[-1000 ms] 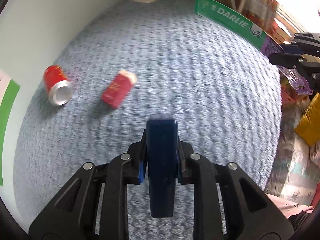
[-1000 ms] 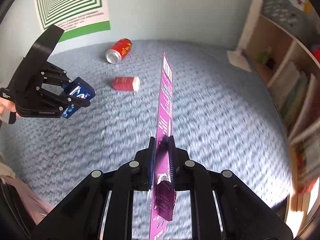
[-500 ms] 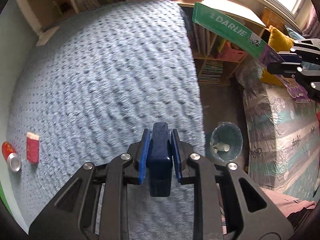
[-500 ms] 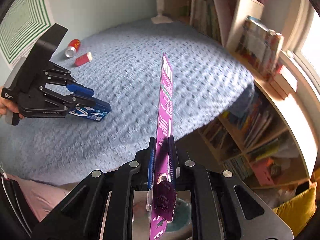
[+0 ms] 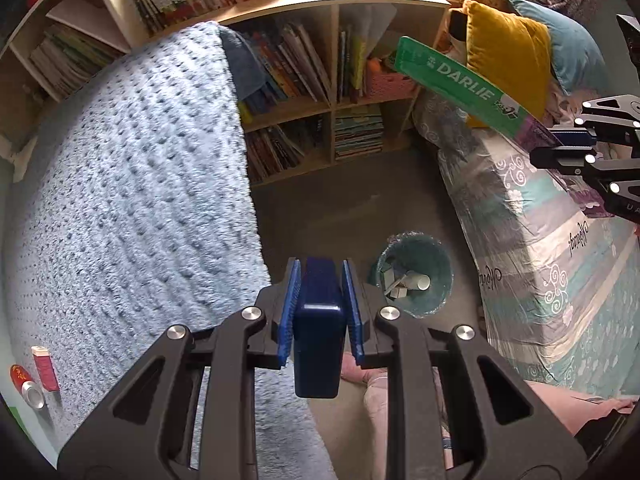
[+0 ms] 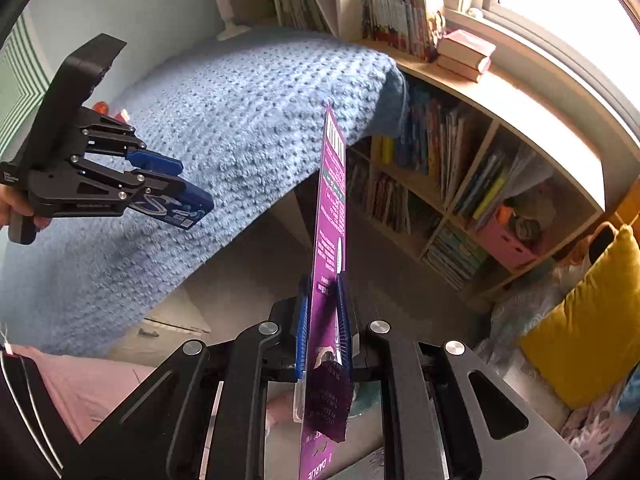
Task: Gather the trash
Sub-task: 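Lift the gum pack and toothbrush package and carry them over the wastebasket, then open the left tool while the right tool opens, dropping both items into the wastebasket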
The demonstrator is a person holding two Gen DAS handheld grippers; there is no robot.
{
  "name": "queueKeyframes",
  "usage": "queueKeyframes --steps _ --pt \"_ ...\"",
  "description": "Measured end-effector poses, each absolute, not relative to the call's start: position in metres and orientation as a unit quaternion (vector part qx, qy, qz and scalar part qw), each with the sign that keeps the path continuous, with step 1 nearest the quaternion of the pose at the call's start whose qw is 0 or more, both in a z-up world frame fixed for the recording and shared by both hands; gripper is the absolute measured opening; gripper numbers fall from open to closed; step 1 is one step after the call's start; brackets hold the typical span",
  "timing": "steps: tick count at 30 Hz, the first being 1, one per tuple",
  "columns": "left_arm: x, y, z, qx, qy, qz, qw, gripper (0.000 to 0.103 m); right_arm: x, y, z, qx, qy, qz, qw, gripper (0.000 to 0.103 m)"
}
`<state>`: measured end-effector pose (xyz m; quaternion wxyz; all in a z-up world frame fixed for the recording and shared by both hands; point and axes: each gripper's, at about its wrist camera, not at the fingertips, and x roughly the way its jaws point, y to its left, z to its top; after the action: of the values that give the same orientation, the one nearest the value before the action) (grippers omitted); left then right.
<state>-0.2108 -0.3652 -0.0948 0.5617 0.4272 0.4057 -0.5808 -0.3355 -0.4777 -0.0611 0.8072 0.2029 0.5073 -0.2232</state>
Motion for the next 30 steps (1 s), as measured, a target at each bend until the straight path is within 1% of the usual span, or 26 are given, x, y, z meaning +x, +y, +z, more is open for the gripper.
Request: queueKeyframes --steps 9,19,25,30 --pt "-0.303 -0.386 -0.150 0.476 0.411 -0.600 0.495 0.020 -0.416 -0.462 -0.125 0.290 0.514 -0.239 0.771 0.014" --pt "-0.385 -0.403 -0.247 0.536 0.429 -0.608 0.399 0.020 -0.465 -0.442 -0.210 0.393 0.519 -0.259 0.714 0.014" --pt "-0.414 -0.410 -0.299 0.572 0.422 -0.608 0.354 0.020 -0.481 -0.430 -0.253 0.435 0.514 -0.266 0.691 0.014" --pt "-0.426 -0.413 -0.323 0.586 0.414 -0.612 0.333 0.020 -0.494 -0.425 -0.278 0.457 0.507 -0.272 0.679 0.014"
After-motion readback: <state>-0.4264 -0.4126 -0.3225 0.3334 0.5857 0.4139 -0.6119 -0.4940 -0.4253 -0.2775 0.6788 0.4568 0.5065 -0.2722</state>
